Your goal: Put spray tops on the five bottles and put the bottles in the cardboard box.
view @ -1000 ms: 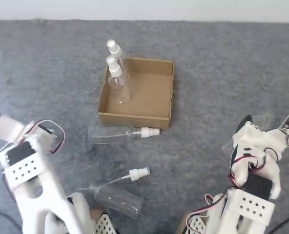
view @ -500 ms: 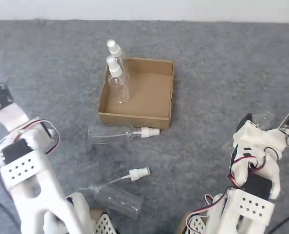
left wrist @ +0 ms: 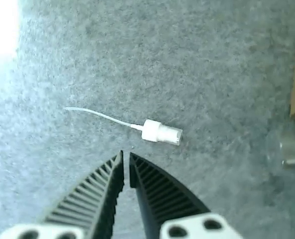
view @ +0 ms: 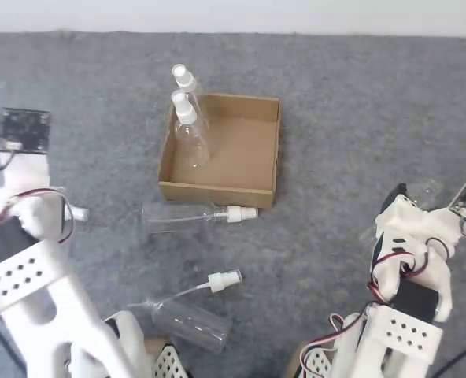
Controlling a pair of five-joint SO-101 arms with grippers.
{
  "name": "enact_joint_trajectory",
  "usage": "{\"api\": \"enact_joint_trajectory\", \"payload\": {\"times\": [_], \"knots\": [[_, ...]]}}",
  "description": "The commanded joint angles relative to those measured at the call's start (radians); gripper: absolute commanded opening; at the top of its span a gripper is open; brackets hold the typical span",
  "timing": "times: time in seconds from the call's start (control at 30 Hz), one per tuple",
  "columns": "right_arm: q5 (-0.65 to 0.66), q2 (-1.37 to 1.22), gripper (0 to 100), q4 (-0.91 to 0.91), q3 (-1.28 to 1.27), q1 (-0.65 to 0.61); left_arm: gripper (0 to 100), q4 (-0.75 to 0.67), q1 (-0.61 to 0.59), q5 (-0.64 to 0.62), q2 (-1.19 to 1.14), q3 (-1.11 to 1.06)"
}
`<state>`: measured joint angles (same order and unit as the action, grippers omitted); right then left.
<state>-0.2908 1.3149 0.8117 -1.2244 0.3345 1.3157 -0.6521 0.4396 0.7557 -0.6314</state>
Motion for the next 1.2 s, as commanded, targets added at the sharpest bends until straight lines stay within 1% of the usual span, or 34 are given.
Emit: {"api": "enact_joint_trajectory", "payload": {"times": [0.0,0.13,0.2,0.43,0.53,0.6,0.9,1.17], "knots": [[0.018,0.024,2.0,-0.024,0.005,-0.012,1,0.028,0.000,0.146,0.020,0.067],[0.018,0.024,2.0,-0.024,0.005,-0.012,1,0.040,0.002,0.267,-0.028,0.101],[0.018,0.024,2.0,-0.024,0.005,-0.012,1,0.077,0.002,0.339,-0.098,0.153],[0.018,0.024,2.0,-0.022,0.003,-0.012,1,0.338,-0.003,0.651,-0.344,0.435],[0.018,0.024,2.0,-0.022,0.003,-0.012,1,0.404,-0.002,0.746,-0.394,0.526],[0.018,0.024,2.0,-0.022,0.003,-0.012,1,0.408,0.000,0.793,-0.420,0.555],[0.020,0.021,2.0,-0.021,0.003,-0.012,1,0.408,-0.003,1.025,-0.520,0.553],[0.020,0.016,2.0,-0.024,0.003,-0.012,1,0.408,-0.003,1.186,-0.601,0.552]]}}
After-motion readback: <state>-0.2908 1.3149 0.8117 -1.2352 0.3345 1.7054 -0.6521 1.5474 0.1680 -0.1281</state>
